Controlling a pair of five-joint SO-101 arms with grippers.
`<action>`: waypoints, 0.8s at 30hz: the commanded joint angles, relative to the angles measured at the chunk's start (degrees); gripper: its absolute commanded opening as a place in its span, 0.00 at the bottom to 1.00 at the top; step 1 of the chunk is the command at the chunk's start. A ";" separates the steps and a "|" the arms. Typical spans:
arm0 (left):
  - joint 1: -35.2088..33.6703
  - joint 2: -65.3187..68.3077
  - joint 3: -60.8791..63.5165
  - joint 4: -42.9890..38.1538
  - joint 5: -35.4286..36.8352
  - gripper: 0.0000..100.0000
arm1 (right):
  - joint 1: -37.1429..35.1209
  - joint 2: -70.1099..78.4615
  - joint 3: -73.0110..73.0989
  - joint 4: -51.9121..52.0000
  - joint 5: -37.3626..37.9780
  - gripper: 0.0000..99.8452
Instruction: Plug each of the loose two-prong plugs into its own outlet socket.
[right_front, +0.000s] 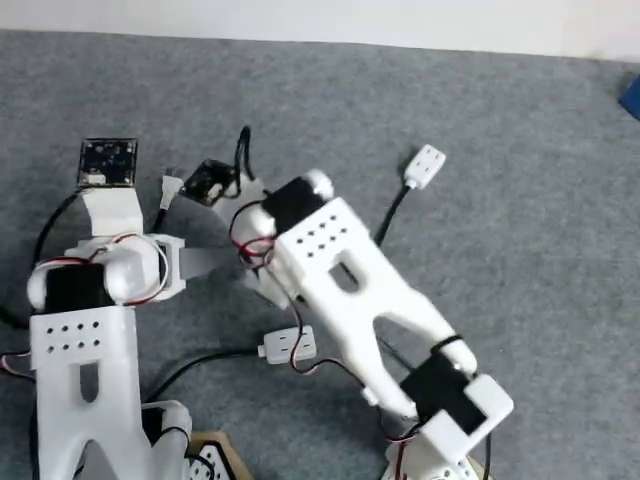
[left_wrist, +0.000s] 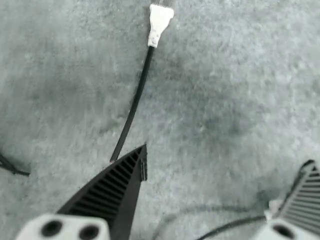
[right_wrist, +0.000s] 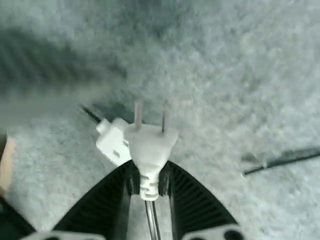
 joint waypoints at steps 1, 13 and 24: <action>2.77 -0.48 -3.03 2.20 -1.05 0.44 | -1.01 -5.05 4.26 -7.08 -2.11 0.01; 11.03 -0.13 9.80 -8.44 -0.88 0.44 | -4.35 -26.51 17.71 -11.38 -3.25 0.01; 11.12 -0.31 10.86 -8.53 -0.88 0.44 | -1.45 -29.32 17.45 -5.32 -2.64 0.01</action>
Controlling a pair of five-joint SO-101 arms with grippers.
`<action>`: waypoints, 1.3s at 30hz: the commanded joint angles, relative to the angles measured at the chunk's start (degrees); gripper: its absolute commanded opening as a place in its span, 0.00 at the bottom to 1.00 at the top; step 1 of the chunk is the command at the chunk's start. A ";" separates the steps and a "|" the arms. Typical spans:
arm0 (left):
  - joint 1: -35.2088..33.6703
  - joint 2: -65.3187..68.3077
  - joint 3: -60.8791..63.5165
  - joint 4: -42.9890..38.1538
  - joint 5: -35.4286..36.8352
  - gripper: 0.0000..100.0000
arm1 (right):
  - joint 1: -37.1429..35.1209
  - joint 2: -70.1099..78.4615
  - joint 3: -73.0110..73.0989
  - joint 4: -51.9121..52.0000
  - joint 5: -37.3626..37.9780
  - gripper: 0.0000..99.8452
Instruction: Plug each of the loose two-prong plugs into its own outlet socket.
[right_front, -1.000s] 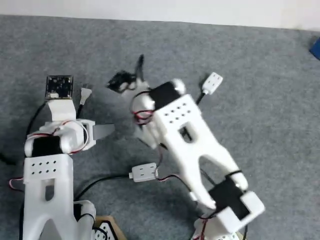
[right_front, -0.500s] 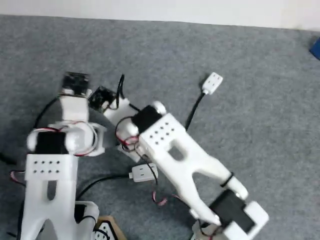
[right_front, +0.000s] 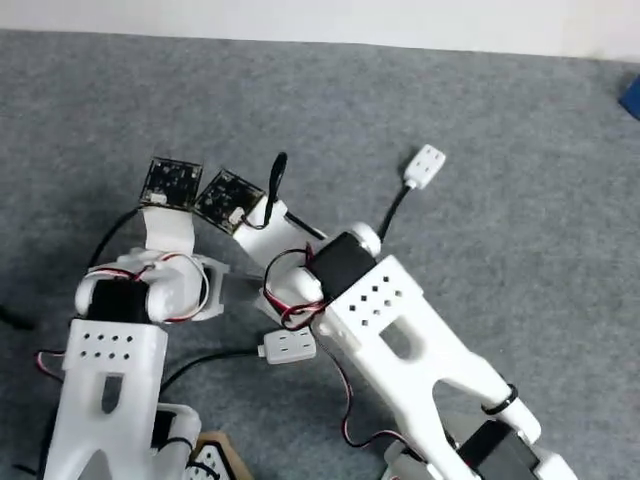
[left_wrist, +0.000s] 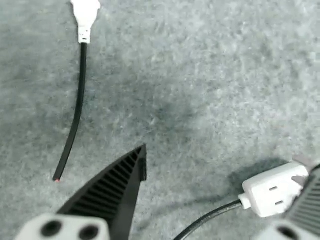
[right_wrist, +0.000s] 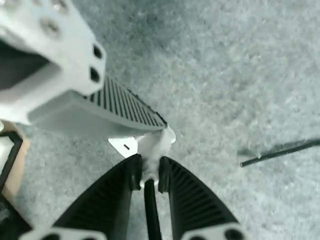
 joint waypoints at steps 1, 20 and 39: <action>0.57 0.31 0.04 -1.67 -0.62 0.44 | 0.66 -3.47 -0.92 1.89 0.53 0.01; -9.27 0.57 -0.92 -4.22 0.79 0.44 | 0.66 18.59 -6.73 11.74 7.56 0.01; -9.80 0.31 -0.92 -4.22 0.70 0.44 | 7.43 25.63 -8.48 7.08 9.32 0.01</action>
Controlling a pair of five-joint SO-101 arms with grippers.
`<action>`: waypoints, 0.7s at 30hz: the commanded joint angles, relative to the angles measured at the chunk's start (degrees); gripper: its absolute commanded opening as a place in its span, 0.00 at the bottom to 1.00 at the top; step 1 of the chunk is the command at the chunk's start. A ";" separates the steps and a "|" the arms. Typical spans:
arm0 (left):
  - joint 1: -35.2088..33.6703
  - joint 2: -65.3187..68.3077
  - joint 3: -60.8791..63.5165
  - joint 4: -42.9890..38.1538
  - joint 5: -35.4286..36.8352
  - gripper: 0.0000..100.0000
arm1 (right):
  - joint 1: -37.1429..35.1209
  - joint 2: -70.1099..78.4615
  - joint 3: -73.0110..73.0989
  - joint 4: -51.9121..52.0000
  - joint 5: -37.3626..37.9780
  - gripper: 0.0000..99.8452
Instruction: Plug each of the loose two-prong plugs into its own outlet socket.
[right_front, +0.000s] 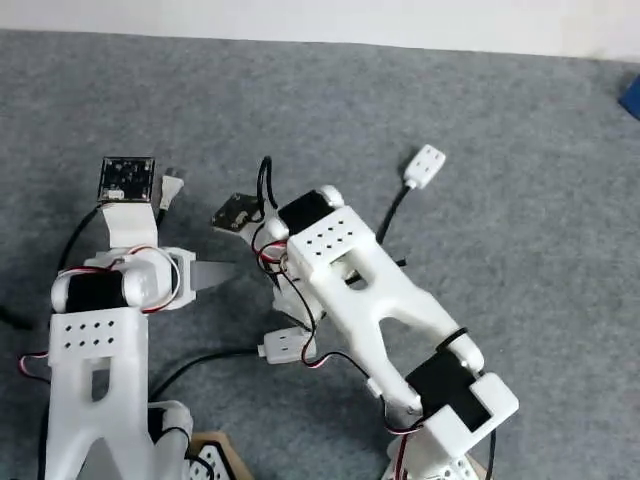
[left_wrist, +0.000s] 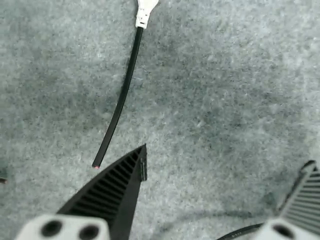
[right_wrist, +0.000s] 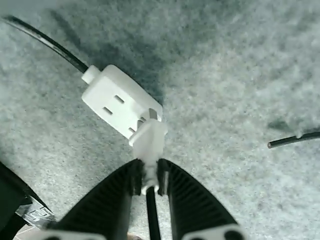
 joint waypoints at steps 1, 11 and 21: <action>-0.40 -0.48 -1.27 -1.14 0.26 0.44 | 1.01 -0.31 -1.45 -0.57 0.79 0.01; -0.40 -0.40 -1.27 -1.32 0.35 0.44 | -4.53 -0.57 -2.24 5.49 -1.23 0.01; -0.04 -0.22 -1.27 -1.32 0.35 0.44 | -2.07 -1.98 -17.89 9.98 -2.90 0.01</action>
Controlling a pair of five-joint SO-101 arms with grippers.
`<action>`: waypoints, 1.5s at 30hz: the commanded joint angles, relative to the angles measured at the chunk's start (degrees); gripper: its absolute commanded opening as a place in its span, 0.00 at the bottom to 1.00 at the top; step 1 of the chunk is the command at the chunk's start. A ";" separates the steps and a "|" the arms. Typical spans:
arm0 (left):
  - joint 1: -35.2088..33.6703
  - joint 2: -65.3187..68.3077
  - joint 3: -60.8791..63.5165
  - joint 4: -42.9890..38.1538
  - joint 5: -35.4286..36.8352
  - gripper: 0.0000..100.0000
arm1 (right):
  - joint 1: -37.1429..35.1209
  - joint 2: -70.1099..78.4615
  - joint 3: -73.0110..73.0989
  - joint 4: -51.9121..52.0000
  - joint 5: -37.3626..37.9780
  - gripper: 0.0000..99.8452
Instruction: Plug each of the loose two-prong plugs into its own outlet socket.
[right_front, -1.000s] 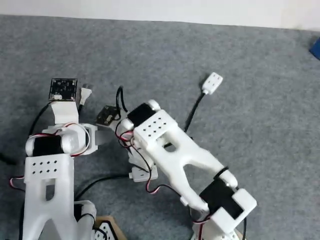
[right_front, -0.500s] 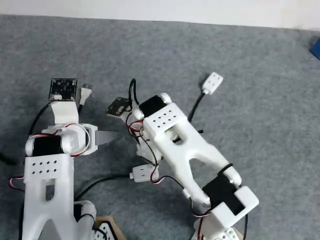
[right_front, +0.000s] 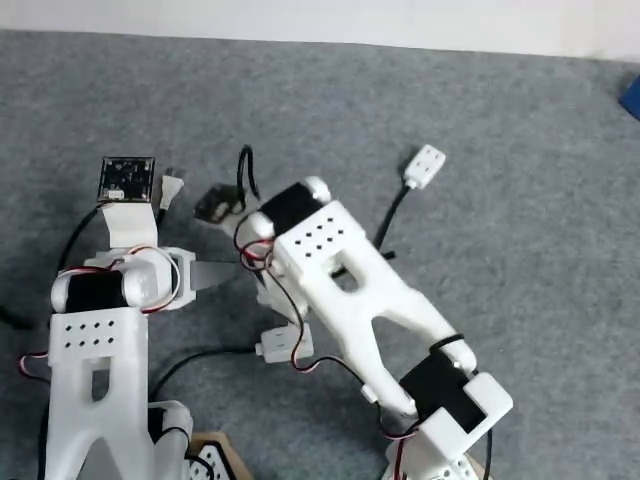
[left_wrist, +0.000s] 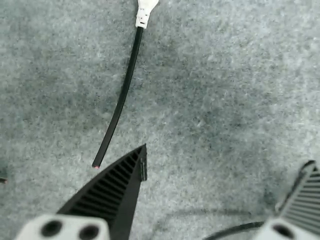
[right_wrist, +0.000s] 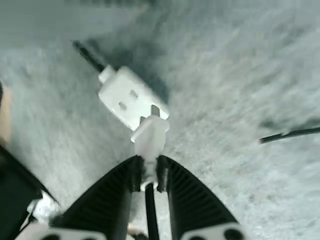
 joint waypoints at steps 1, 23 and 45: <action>-0.04 -0.22 -1.27 -1.32 0.35 0.44 | 1.01 -1.89 -6.90 2.95 -0.53 0.01; -0.04 -0.22 -1.19 -1.41 0.44 0.44 | 0.66 -6.20 9.36 2.86 -0.70 0.01; -0.31 -0.22 -1.19 -1.41 0.44 0.44 | 0.75 -5.93 14.81 -3.74 -0.70 0.01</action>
